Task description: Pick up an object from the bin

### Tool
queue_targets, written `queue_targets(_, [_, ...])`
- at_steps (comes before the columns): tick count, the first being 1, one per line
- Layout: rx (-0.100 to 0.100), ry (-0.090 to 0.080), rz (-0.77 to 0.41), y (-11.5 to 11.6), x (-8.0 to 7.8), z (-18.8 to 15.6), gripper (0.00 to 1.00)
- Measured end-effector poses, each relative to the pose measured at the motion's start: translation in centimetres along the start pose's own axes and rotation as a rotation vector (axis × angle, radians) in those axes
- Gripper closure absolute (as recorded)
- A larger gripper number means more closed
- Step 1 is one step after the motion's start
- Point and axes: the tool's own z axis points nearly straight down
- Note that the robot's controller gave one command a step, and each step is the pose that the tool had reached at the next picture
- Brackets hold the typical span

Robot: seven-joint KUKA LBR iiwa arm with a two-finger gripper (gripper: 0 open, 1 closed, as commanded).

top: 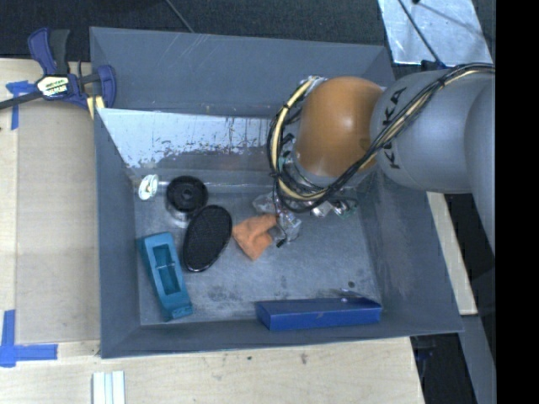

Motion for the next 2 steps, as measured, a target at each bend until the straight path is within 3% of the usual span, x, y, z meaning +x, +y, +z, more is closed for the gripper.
queue_targets(2, [-0.002, 0.003, 0.001, 0.08, 0.11, -0.36, 1.00])
